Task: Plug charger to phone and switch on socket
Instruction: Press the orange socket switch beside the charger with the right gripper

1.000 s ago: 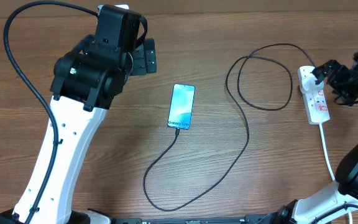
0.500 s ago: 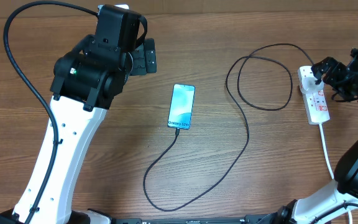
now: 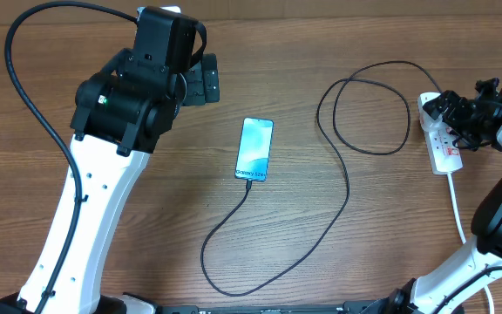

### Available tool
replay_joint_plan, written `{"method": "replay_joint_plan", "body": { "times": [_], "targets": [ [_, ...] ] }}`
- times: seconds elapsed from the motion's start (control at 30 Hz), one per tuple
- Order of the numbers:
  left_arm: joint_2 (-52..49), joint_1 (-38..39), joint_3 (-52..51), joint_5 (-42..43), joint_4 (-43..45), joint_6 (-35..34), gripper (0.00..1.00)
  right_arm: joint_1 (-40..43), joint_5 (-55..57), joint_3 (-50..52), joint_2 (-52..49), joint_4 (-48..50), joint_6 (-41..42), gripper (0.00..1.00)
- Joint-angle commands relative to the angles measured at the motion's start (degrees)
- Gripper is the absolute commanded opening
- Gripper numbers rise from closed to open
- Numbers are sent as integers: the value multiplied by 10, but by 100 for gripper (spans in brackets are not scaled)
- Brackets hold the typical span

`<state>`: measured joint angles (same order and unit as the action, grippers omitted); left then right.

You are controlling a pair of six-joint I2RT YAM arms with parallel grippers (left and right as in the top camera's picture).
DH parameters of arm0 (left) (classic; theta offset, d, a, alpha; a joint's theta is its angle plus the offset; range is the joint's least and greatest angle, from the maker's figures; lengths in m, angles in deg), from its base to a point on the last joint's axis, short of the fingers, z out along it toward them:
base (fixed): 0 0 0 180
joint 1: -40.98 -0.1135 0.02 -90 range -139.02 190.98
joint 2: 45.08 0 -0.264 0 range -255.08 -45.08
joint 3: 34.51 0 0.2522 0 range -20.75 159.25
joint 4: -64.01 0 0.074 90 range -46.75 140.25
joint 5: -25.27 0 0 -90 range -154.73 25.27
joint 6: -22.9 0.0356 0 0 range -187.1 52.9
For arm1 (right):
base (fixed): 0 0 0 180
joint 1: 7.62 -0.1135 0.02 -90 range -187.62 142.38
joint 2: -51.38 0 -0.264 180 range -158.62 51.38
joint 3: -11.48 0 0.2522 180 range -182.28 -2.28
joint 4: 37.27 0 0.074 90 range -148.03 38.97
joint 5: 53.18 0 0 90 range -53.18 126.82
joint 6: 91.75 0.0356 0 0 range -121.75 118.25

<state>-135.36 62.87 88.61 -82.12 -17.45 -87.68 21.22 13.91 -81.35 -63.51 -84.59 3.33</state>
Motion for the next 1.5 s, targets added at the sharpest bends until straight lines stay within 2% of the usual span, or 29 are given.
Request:
{"method": "replay_joint_plan", "body": {
  "times": [0.0, 0.37, 0.6, 0.77, 1.27, 1.47],
  "targets": [
    [-4, -1, -2, -10, 2, 9, 100, 1, -12, 4, -3, 2, -11, 100],
    [-4, -1, -2, -10, 2, 9, 100, 0, -38, 4, -6, -8, -10, 100],
    [-4, -1, -2, -10, 2, 9, 99, 0, -71, 4, -46, -18, -9, 100],
    [-4, -1, -2, -10, 2, 9, 100, -21, -73, 4, -52, -34, -9, 98],
    [-4, -1, -2, -10, 2, 9, 100, -45, -46, 2, -52, -84, 11, 100],
    [-4, -1, -2, -10, 2, 9, 100, -18, 20, -46, -13, -158, 58, 100]
  ]
}}
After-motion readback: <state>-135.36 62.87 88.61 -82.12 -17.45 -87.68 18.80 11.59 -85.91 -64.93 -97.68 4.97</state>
